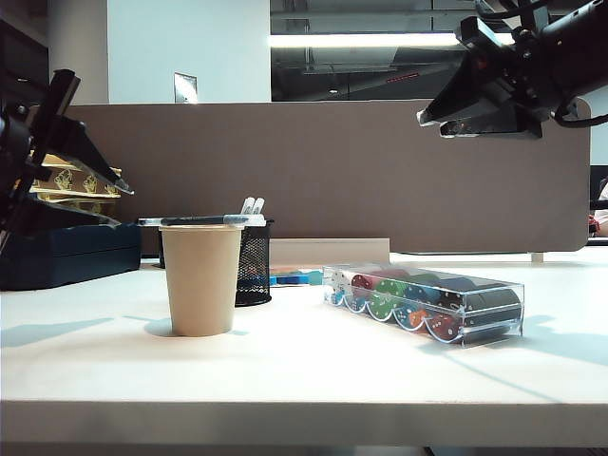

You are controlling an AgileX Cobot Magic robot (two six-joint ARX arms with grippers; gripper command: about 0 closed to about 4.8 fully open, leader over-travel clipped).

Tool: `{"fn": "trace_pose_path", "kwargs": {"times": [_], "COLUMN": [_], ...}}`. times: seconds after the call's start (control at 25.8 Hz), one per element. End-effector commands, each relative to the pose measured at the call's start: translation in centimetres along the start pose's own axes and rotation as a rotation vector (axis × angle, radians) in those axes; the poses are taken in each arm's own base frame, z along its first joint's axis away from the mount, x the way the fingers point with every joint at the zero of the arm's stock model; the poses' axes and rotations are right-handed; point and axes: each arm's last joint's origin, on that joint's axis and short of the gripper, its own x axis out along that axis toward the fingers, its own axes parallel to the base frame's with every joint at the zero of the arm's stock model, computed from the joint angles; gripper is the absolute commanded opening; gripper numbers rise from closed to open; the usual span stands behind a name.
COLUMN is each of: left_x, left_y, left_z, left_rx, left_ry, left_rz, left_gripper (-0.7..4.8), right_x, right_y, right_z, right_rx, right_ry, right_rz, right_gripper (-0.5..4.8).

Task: Pick up one pen and put it in the pen container.

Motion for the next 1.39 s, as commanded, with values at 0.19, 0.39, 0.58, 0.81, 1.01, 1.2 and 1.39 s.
{"fn": "trace_pose_path", "kwargs": {"times": [0.19, 0.39, 0.58, 0.81, 1.01, 1.2, 1.39], "left_x": [1.4, 1.9, 2.2, 2.8, 3.2, 3.5, 3.5], "left_y": [-0.5, -0.5, -0.2, 0.0, 0.2, 0.0, 0.0], "left_z": [0.0, -0.7, -0.7, -0.6, -0.4, -0.2, -0.2], "left_rx": [-0.028, -0.037, -0.041, -0.046, -0.075, -0.078, -0.078], "left_ry": [0.052, 0.070, 0.070, 0.061, 0.049, 0.032, 0.027], "left_rz": [-0.028, -0.021, -0.012, -0.003, -0.026, -0.046, -0.045], "left_gripper": [1.94, 1.94, 1.94, 1.93, 1.93, 1.93, 1.93], "right_x": [0.0, 0.0, 0.1, 0.0, 0.0, 0.1, 0.1], "right_y": [0.1, 0.1, 0.1, 0.1, 0.1, 0.1, 0.1], "right_z": [0.3, 0.3, 0.3, 0.3, 0.3, 0.2, 0.1], "right_rx": [-0.014, -0.014, -0.012, -0.011, -0.010, -0.012, -0.010], "right_ry": [-0.019, -0.019, -0.016, -0.013, -0.013, -0.003, 0.003], "right_rz": [0.007, 0.007, 0.007, 0.007, 0.007, 0.005, 0.002], "right_gripper": [1.58, 1.58, 1.58, 1.58, 1.58, 1.58, 1.58]}}
